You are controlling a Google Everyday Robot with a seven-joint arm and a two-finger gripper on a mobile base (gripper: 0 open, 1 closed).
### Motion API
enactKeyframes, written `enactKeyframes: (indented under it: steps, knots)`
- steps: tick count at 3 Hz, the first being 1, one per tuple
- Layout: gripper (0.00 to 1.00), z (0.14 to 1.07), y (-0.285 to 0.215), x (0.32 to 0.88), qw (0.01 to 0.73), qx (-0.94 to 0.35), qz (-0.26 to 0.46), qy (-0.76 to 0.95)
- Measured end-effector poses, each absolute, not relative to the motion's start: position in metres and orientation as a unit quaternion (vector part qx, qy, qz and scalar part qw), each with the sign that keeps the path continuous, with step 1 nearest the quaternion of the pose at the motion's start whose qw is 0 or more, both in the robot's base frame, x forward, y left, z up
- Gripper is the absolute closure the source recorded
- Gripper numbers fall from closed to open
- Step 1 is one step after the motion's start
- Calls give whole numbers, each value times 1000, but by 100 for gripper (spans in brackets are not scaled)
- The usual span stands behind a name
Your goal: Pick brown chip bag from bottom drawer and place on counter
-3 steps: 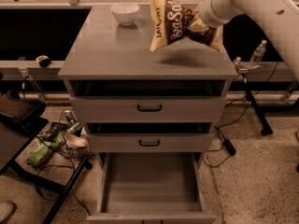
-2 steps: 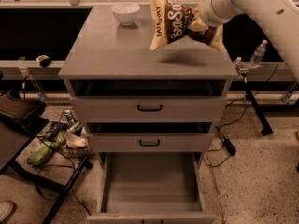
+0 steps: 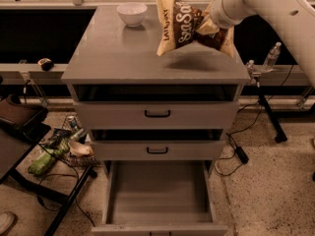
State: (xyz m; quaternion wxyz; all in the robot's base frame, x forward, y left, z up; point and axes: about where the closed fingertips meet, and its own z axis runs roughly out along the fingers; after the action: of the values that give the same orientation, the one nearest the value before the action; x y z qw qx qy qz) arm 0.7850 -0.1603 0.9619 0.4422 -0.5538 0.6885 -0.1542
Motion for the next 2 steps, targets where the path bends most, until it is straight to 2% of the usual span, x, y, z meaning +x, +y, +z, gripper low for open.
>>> enactKeyframes:
  steps: [1, 2]
  knots:
    - [11, 962, -160, 785, 442, -554, -154, 688]
    - [0, 962, -160, 785, 442, -554, -154, 688]
